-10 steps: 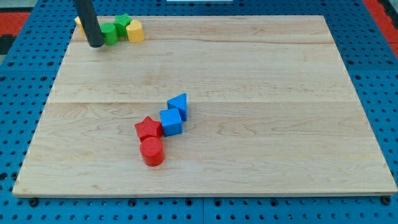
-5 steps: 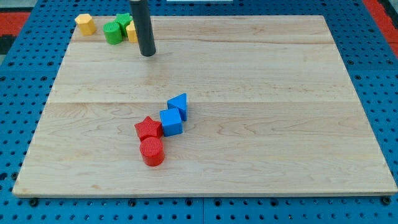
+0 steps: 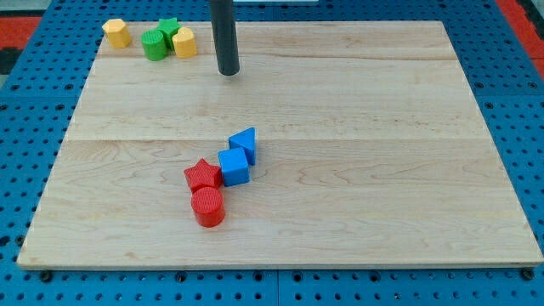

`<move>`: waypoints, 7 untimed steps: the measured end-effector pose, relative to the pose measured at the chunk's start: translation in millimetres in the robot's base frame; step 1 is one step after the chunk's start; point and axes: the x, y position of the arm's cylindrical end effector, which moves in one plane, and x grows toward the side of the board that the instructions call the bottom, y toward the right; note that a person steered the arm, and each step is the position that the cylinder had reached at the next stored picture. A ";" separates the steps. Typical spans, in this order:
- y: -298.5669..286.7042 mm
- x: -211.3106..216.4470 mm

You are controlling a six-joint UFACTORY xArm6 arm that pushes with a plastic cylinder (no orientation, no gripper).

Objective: Move your arm to the center

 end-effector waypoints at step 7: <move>17.5 39.7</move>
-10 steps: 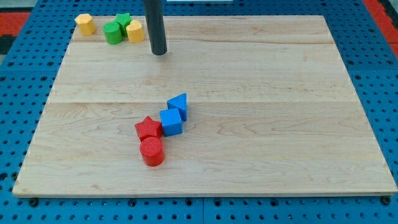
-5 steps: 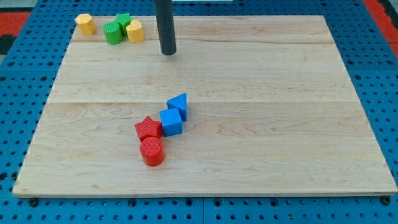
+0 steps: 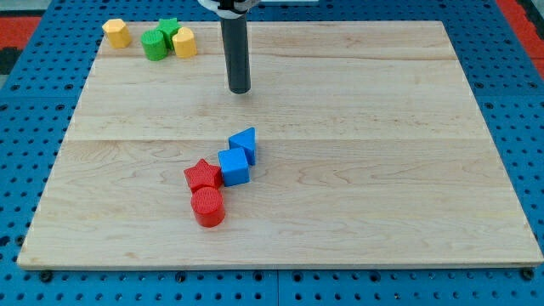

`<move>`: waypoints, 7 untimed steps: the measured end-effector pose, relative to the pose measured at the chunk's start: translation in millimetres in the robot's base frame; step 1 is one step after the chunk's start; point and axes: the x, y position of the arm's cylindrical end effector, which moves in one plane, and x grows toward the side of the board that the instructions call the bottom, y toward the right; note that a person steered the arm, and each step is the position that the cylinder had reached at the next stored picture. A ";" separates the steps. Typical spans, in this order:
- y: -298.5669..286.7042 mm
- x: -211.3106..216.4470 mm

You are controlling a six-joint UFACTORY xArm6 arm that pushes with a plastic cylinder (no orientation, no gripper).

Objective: Move your arm to the center

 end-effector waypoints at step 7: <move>15.7 0.0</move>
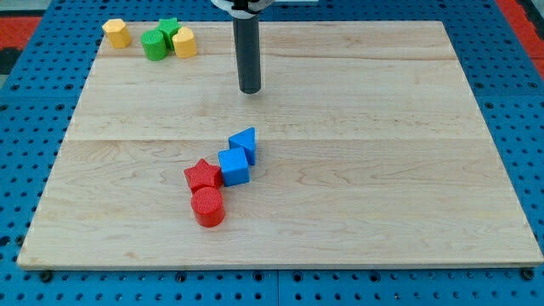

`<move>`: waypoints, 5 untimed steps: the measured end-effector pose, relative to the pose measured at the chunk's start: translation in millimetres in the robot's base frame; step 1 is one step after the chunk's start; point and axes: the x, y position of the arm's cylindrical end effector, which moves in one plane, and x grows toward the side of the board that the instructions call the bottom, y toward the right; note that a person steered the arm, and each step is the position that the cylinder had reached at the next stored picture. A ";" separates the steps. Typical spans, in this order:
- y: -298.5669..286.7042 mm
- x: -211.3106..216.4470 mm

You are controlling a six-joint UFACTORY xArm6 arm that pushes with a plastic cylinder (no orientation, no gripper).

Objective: Move your arm to the center

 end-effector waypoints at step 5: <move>11.8 0.0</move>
